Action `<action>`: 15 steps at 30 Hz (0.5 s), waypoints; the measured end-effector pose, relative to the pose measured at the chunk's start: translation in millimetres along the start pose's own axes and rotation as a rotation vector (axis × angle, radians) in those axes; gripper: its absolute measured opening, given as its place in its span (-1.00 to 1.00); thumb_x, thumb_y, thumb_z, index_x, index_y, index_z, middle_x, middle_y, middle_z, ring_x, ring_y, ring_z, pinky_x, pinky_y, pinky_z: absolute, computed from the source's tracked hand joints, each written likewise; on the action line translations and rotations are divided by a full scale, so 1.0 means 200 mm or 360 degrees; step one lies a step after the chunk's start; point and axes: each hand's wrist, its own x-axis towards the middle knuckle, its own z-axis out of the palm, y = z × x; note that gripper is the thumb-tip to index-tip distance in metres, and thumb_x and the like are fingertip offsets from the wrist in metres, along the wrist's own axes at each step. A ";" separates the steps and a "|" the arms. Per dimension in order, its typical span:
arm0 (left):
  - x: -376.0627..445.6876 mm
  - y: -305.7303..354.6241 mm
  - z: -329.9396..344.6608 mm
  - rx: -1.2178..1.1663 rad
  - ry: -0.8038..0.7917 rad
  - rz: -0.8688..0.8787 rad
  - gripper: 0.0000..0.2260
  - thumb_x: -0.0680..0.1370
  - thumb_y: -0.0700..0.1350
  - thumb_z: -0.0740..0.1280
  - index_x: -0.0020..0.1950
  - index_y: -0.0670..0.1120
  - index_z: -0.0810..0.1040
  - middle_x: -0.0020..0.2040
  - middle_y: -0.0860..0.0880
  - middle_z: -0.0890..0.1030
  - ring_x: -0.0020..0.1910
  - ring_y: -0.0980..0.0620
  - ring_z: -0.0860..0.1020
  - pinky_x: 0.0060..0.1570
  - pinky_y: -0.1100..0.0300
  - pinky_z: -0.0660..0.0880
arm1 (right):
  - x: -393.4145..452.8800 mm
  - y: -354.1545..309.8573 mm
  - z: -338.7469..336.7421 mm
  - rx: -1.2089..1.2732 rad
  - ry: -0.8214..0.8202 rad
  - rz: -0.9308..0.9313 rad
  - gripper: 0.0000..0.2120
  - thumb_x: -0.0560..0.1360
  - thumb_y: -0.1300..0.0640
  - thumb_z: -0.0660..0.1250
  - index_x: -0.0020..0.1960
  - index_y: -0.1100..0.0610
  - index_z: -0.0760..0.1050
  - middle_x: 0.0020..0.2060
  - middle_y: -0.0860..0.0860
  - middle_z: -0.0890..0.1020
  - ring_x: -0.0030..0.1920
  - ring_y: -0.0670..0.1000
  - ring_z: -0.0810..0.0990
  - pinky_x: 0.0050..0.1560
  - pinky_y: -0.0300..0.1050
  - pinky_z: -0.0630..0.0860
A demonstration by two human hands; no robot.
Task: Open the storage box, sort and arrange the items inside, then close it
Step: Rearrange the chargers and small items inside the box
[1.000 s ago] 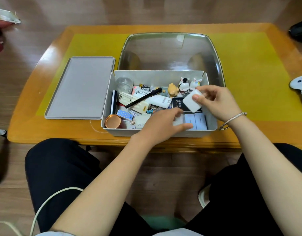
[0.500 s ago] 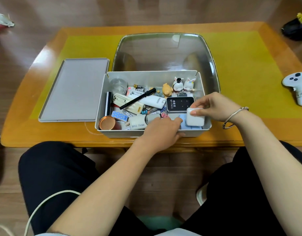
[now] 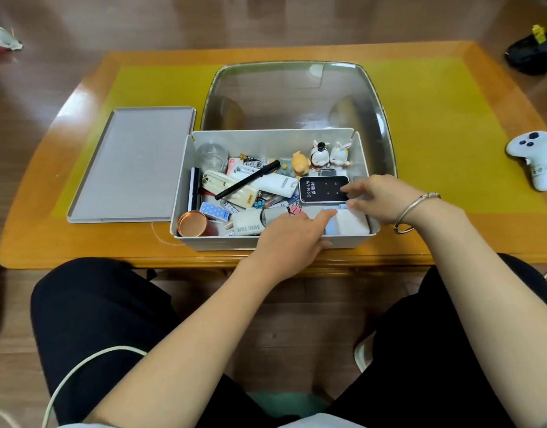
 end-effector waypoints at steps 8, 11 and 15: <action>0.00 -0.01 0.00 0.0031 0.0020 0.0145 -0.57 0.64 0.06 0.14 0.51 0.11 0.21 -0.05 -0.05 0.63 -0.04 -0.10 0.53 -0.23 0.09 0.29 | 0.03 -0.04 0.03 -0.0270 -0.0165 0.0090 -0.66 0.59 0.17 0.06 0.25 0.02 0.52 0.26 0.03 0.54 0.22 0.09 0.49 0.22 -0.05 0.44; 0.00 -0.01 0.01 0.0031 0.0023 0.0166 -0.56 0.65 0.06 0.12 0.53 0.11 0.17 0.01 -0.04 0.63 0.03 -0.10 0.53 -0.17 0.07 0.35 | 0.04 -0.04 0.02 -0.0257 -0.0175 0.0090 -0.64 0.57 0.23 0.07 0.21 0.02 0.55 0.24 0.03 0.55 0.20 0.08 0.50 0.19 -0.08 0.44; 0.00 -0.01 0.01 0.0065 0.0085 0.0155 -0.54 0.64 0.08 0.15 0.53 0.07 0.19 0.02 -0.08 0.64 0.01 -0.11 0.54 -0.20 0.09 0.33 | 0.03 -0.05 0.02 -0.0201 -0.0180 0.0066 -0.65 0.59 0.21 0.07 0.26 0.04 0.51 0.26 0.03 0.53 0.23 0.07 0.48 0.22 -0.08 0.40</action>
